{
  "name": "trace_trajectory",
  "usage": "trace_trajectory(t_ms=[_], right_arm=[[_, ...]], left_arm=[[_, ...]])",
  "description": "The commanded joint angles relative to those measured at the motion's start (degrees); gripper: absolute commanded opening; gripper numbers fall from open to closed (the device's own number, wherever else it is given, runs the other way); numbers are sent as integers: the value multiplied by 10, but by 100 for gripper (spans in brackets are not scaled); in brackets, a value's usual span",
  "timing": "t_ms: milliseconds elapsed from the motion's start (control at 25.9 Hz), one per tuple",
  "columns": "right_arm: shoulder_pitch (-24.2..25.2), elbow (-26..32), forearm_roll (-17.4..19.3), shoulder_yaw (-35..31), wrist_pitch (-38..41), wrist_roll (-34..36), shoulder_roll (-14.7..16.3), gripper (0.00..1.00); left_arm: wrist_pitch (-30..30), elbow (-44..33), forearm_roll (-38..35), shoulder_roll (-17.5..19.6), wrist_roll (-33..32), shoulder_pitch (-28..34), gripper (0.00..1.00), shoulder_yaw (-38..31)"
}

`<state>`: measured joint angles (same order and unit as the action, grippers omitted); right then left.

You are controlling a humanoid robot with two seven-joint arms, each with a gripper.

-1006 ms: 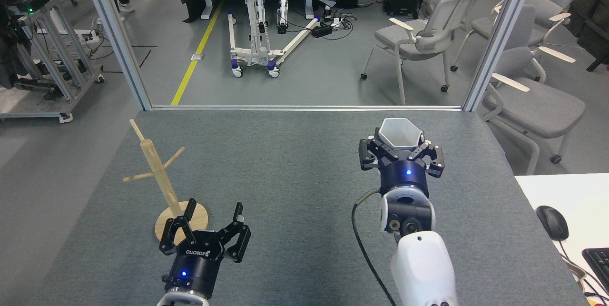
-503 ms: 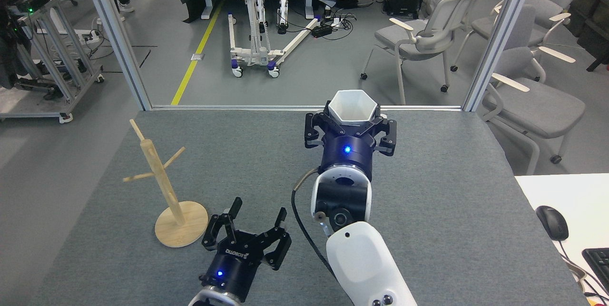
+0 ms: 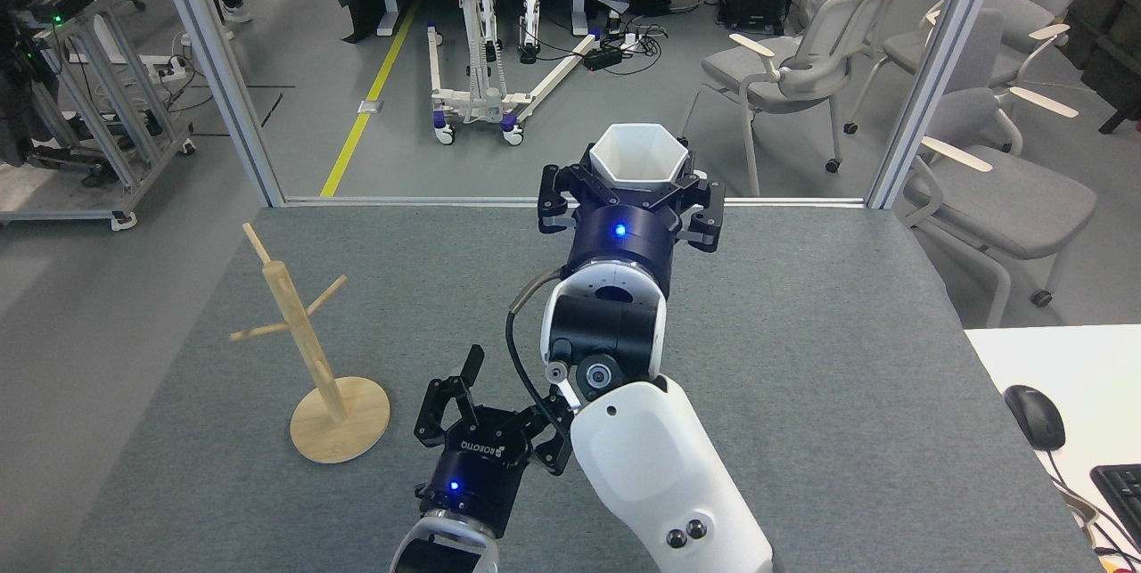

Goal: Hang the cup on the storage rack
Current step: 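Move the held cup with the right gripper toward the left gripper, then close the left gripper on the cup's base below the right gripper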

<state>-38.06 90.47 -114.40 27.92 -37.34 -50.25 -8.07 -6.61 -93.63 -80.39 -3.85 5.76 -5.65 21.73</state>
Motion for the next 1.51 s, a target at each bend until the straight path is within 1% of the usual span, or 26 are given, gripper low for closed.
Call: trace_trajectory(t_ms=[0, 193, 348, 541, 619, 735, 1006, 1122, 1276, 1315, 1470], right_arm=[[-3, 0, -1, 0, 0, -2, 0, 20], [-3, 0, -1, 5, 0, -8, 0, 20], [-2, 0, -1, 6, 0, -18, 1, 20], [-1, 0, -1, 6, -1, -18, 1, 21], [-1, 0, -1, 6, -1, -18, 0, 21], [1, 0, -1, 7, -1, -18, 0, 21], [2, 0, -1, 14, -4, -18, 0, 21], [4, 0, -1, 17, -7, -18, 0, 21], [4, -2, -1, 27, -13, -18, 0, 21], [5, -3, -1, 29, -16, -18, 0, 21], [10, -6, -1, 36, -18, -18, 0, 21]], left_arm=[[-5, 0, 0, -6, 0, -8, 100, 5], [-4, -2, 0, -5, -7, -19, 100, 6], [-2, -13, -1, -5, -42, -37, 100, 8], [-4, -9, -5, -7, -85, -95, 98, 25], [-4, 1, -6, -13, -97, -112, 96, 25], [-4, 14, -6, -14, -100, -133, 95, 26], [-4, 18, -6, -23, -109, -155, 92, 26], [-4, 13, -6, -27, -134, -152, 92, 26], [-3, -14, -6, -26, -131, -108, 98, 31], [-2, -24, -6, -25, -130, -97, 98, 31], [1, -36, -6, -26, -132, -89, 98, 46]])
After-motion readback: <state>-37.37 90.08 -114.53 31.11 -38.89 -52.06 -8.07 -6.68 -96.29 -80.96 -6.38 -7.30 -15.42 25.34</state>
